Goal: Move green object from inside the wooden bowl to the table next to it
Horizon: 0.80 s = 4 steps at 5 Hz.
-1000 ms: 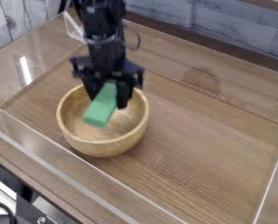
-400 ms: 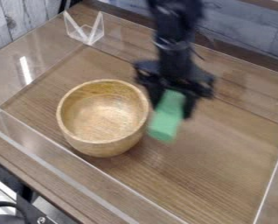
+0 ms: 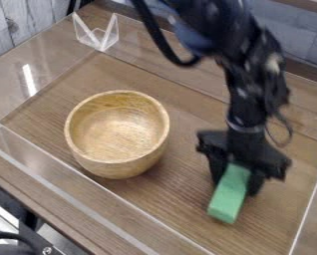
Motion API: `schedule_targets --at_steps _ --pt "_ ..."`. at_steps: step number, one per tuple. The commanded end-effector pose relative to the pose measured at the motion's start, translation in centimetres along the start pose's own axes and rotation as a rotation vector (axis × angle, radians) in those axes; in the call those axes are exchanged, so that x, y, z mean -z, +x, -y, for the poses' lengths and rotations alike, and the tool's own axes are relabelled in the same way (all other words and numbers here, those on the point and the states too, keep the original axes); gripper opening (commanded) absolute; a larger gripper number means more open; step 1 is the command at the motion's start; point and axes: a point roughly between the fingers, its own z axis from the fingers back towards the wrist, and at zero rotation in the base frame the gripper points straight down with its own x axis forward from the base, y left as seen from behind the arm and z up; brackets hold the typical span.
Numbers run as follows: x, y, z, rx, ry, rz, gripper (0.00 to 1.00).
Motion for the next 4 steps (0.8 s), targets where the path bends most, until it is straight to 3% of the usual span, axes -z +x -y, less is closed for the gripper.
schedule_targets --at_steps 1,4 --pt "-0.88 0.45 0.35 0.014 -0.031 0.047 0.0" --pt "-1.09 -0.2 0.19 0.025 -0.029 0.017 0.0"
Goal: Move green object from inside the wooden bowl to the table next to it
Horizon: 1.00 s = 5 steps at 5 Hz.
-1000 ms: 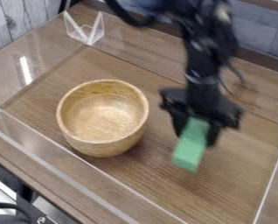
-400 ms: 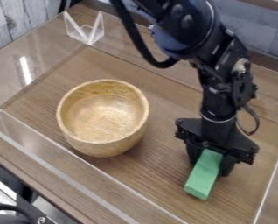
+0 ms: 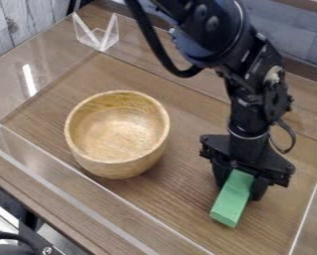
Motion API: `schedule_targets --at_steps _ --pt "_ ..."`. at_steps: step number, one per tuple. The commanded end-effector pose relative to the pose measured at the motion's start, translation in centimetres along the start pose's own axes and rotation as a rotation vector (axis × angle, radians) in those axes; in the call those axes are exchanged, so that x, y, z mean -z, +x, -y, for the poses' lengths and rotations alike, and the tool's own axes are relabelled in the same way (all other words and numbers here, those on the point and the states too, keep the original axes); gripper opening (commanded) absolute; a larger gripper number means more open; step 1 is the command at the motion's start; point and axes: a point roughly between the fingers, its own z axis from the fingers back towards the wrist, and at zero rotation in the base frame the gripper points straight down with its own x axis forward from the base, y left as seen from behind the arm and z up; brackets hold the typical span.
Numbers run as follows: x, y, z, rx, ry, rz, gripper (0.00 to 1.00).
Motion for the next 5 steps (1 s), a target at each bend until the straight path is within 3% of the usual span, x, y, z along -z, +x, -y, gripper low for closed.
schedule_targets --at_steps 1,2,4,5 --pt "-1.3 0.4 0.8 -0.013 -0.015 0.032 0.0" --pt "-1.3 0.3 1.1 -0.024 -0.014 0.025 0.0" --pt "-1.6 0.0 0.4 0.067 -0.027 0.006 0.0" --pt "-2.5 0.0 0.8 0.058 -0.034 0.01 0.0"
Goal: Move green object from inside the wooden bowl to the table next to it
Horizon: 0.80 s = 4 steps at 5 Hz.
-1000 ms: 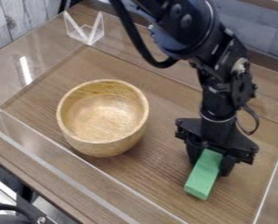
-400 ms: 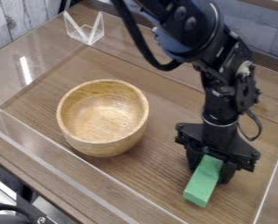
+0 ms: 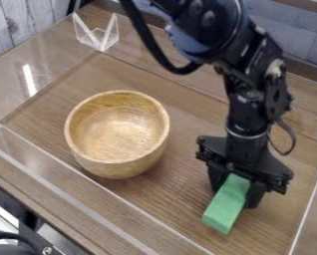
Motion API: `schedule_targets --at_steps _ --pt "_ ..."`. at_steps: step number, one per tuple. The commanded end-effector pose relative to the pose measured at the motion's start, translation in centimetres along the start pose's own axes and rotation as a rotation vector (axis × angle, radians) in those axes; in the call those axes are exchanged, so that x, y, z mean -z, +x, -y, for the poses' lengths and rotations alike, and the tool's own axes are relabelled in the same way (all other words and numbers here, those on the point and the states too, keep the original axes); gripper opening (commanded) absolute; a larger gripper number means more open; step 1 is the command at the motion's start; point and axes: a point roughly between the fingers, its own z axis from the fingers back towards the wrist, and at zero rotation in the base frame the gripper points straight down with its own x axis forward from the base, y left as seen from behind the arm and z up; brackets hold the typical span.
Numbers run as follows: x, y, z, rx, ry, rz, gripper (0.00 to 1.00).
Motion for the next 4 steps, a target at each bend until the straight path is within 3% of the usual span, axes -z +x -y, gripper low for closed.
schedule_targets --at_steps 1,2,3,4 --pt "-2.0 1.1 0.8 -0.007 -0.024 0.064 0.0" --pt "-3.0 0.5 0.6 -0.036 -0.026 0.057 1.0" --pt "-5.1 0.3 0.3 -0.067 -0.039 0.083 1.0" --pt "-7.9 2.5 -0.7 -0.12 -0.046 0.125 1.0"
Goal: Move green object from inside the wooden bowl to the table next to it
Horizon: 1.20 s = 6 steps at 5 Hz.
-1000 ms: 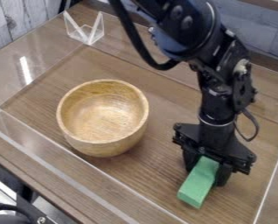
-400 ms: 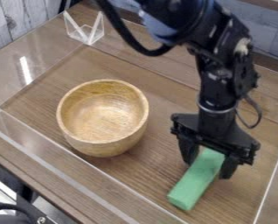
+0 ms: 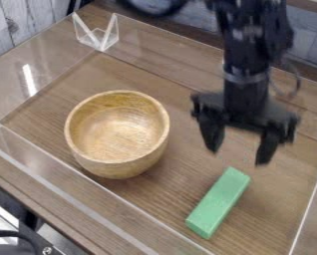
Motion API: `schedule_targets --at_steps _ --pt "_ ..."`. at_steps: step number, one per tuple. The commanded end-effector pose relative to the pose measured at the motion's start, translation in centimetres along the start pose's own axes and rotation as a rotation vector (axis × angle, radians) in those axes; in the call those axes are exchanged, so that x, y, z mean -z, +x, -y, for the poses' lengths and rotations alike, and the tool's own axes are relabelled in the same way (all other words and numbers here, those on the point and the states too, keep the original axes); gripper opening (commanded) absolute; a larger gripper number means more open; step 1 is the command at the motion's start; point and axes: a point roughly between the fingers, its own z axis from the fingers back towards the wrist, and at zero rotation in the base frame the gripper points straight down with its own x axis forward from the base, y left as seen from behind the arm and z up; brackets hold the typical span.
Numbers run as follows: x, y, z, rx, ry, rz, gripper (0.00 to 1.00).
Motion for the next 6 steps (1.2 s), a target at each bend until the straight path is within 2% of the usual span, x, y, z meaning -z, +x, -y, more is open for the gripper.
schedule_targets --at_steps 1,2,3,5,6 --pt "-3.8 3.8 -0.5 -0.051 -0.021 0.117 1.0" --pt "-4.1 4.9 -3.1 -0.066 -0.014 0.144 1.0" --pt "-3.0 5.3 -3.6 -0.071 -0.006 0.158 1.0" --pt "-1.8 4.0 -4.7 -0.065 0.016 0.156 1.0" --pt "-0.8 2.5 -5.1 0.01 0.014 0.142 1.0"
